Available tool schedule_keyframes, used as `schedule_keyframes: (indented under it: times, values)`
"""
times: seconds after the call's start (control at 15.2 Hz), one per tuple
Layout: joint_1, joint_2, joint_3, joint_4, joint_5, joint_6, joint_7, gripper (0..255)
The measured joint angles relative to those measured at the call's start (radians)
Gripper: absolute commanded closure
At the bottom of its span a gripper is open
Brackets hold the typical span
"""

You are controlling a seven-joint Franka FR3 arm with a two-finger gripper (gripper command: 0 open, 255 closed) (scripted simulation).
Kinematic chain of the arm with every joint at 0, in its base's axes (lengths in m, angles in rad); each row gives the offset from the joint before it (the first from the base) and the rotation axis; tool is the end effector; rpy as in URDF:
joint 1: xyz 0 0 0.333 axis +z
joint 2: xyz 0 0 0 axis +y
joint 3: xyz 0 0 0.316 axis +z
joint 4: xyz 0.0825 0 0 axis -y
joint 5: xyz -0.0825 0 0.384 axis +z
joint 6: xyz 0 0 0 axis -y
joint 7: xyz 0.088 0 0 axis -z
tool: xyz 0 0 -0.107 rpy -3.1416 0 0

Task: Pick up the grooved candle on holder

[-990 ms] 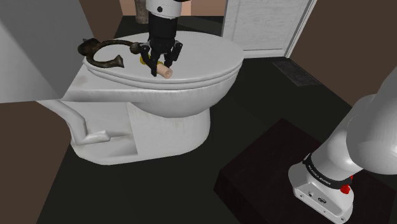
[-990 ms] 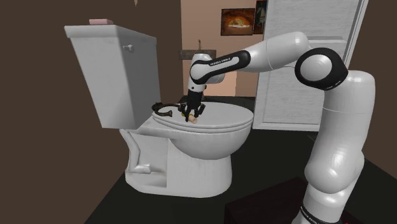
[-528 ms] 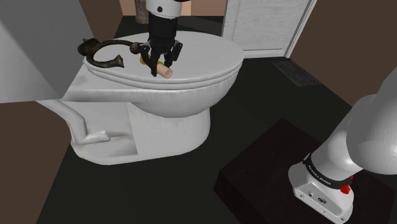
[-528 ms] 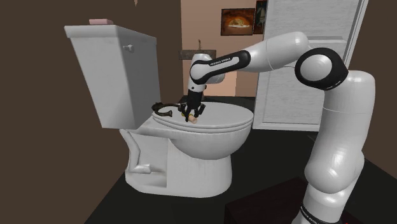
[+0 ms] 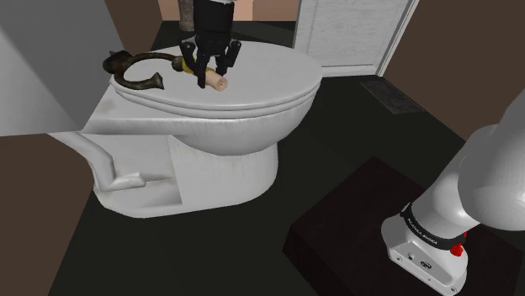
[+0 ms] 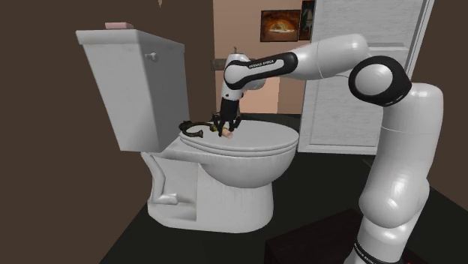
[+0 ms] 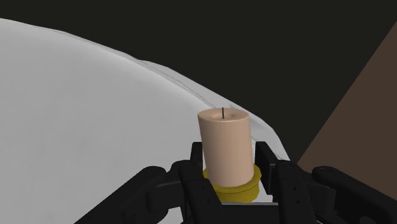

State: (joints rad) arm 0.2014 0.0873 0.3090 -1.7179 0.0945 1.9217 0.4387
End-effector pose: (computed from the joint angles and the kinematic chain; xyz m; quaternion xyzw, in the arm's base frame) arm 0.5246 0.2943 0.5385 -0.9963 -0.0208 -0.0267 0.0794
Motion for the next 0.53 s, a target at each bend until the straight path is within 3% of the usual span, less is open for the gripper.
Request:
schedule_keyframes:
  times: [0.53]
  values:
    - [0.002,0.008,0.001,0.115,-0.006,-0.107,0.013,255]
